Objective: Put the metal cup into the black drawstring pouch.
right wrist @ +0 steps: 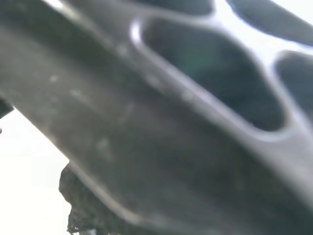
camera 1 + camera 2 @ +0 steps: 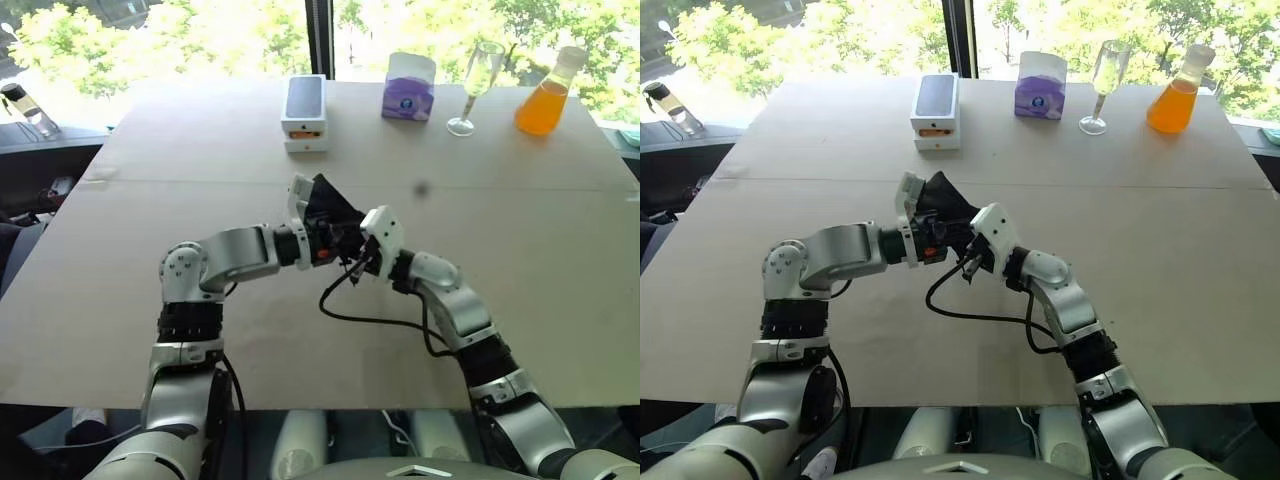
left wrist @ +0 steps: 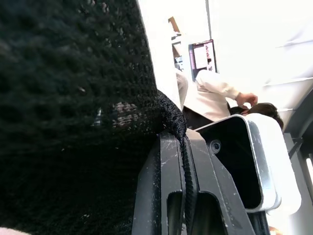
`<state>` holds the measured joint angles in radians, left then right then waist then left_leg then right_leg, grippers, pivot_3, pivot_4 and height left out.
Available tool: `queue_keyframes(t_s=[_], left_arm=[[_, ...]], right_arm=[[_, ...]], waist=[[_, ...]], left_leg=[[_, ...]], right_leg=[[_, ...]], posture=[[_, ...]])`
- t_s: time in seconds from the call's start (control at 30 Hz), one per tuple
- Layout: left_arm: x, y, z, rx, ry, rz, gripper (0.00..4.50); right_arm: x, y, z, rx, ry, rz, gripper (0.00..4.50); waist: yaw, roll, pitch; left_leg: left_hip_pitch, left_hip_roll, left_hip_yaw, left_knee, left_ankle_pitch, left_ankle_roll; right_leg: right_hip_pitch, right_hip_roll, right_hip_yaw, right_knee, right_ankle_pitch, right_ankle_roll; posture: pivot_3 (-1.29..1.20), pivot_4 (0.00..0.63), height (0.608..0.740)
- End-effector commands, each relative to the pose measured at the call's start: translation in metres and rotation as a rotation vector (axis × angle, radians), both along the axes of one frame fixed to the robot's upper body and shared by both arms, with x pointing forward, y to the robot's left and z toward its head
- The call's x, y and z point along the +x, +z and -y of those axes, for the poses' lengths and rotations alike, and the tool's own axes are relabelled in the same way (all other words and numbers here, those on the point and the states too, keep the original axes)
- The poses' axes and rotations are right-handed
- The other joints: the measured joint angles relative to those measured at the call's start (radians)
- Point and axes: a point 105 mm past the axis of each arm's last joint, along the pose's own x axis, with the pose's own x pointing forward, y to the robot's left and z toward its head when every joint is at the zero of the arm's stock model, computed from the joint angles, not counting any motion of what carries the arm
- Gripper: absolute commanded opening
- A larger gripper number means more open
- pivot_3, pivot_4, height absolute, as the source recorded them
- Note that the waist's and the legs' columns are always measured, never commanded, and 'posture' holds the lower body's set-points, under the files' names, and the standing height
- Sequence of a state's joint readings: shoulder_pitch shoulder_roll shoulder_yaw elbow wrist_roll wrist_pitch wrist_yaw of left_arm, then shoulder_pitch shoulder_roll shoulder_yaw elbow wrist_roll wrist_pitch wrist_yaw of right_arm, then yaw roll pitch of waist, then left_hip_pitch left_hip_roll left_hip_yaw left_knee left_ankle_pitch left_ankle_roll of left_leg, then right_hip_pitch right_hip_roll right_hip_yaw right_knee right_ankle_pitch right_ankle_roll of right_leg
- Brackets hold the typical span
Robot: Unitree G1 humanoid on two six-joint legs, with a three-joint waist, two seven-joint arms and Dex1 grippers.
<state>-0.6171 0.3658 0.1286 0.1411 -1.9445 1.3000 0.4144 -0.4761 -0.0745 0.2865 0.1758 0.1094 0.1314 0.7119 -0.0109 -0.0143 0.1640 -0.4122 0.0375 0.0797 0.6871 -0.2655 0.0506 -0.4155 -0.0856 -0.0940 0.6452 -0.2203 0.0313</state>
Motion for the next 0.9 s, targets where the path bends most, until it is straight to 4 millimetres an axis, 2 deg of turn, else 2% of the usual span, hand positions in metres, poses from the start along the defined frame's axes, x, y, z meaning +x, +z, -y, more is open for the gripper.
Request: queue_keyframes(t_s=[0.03, 0.17, 0.2, 0.27, 0.37, 0.47, 0.53, 0.6, 0.7, 0.9], left_arm=[[-0.011, -0.005, 0.011, 0.025, -0.080, -0.008, 0.00], [0.002, -0.019, -0.004, 0.172, 0.043, 0.016, 0.00], [0.007, -0.020, -0.007, 0.180, 0.072, 0.021, 0.00], [0.014, -0.022, -0.011, 0.187, 0.108, 0.021, 0.00], [0.019, -0.027, -0.013, 0.217, 0.122, 0.027, 0.00], [0.023, -0.030, -0.011, 0.225, 0.129, 0.032, 0.00], [0.025, -0.028, -0.009, 0.223, 0.126, 0.041, 0.00], [0.026, -0.024, -0.003, 0.212, 0.107, 0.064, 0.00], [0.028, -0.016, 0.007, 0.193, 0.087, 0.087, 0.00], [0.032, -0.003, 0.019, 0.171, 0.066, 0.123, 0.00]], right_arm=[[0.002, 0.015, 0.000, -0.039, 0.002, 0.087, 1.01], [0.007, 0.017, 0.019, -0.122, -0.065, 0.152, 2.64], [0.001, 0.014, 0.024, -0.156, -0.036, 0.147, 2.99], [-0.011, 0.013, 0.033, -0.195, 0.009, 0.131, 2.99], [-0.026, 0.025, 0.052, -0.175, 0.027, 0.065, 2.99], [-0.027, 0.044, 0.069, -0.131, -0.042, 0.045, 2.99], [-0.028, 0.049, 0.079, -0.135, -0.071, 0.027, 2.99], [-0.031, 0.041, 0.087, -0.183, -0.086, -0.017, 2.99], [-0.046, 0.026, 0.092, -0.183, -0.073, -0.173, 2.99], [-0.079, 0.011, 0.083, -0.049, -0.059, -0.489, 2.99]], waist=[[0.003, 0.000, 0.000], [0.000, 0.000, 0.000], [0.000, 0.001, 0.001], [0.003, 0.002, 0.001], [0.010, 0.002, 0.001], [0.011, 0.002, 0.001], [0.011, 0.002, 0.001], [0.017, 0.002, 0.001], [0.028, 0.001, 0.001], [0.025, 0.001, 0.001]], left_leg=[[0.000, 0.000, 0.000, 0.000, 0.000, 0.000], [0.000, 0.000, 0.000, 0.000, 0.000, 0.000], [0.000, 0.000, 0.000, 0.000, 0.000, 0.000], [0.000, 0.000, 0.000, 0.000, 0.000, 0.000], [-0.001, 0.000, -0.001, -0.001, 0.000, 0.000], [-0.001, 0.000, -0.001, -0.001, 0.000, 0.000], [0.000, 0.000, 0.000, -0.001, 0.000, 0.000], [0.000, 0.000, -0.001, -0.001, 0.000, 0.000], [-0.001, 0.000, -0.001, -0.001, 0.000, 0.000], [-0.002, 0.000, -0.002, -0.001, 0.000, 0.000]], right_leg=[[0.000, 0.000, 0.000, 0.000, 0.000, 0.000], [0.000, 0.000, 0.000, 0.000, 0.000, 0.000], [0.000, 0.000, 0.000, 0.000, 0.000, 0.000], [0.000, 0.000, 0.000, 0.000, 0.000, 0.000], [0.000, 0.000, -0.001, -0.002, 0.000, 0.000], [0.000, 0.000, -0.001, -0.002, 0.000, 0.000], [0.000, 0.001, -0.001, -0.001, 0.000, 0.000], [0.000, 0.001, -0.001, -0.001, 0.000, 0.000], [0.000, 0.001, -0.002, -0.002, 0.000, 0.000], [0.000, 0.000, -0.002, -0.002, 0.000, 0.000]], posture=[[0.00, 0.150, 0.737], [0.00, 0.150, 0.737], [0.00, 0.150, 0.737], [0.00, 0.150, 0.737], [0.00, 0.150, 0.737], [0.00, 0.150, 0.737], [0.00, 0.150, 0.737], [0.00, 0.150, 0.737], [0.00, 0.150, 0.737], [0.00, 0.150, 0.737]])
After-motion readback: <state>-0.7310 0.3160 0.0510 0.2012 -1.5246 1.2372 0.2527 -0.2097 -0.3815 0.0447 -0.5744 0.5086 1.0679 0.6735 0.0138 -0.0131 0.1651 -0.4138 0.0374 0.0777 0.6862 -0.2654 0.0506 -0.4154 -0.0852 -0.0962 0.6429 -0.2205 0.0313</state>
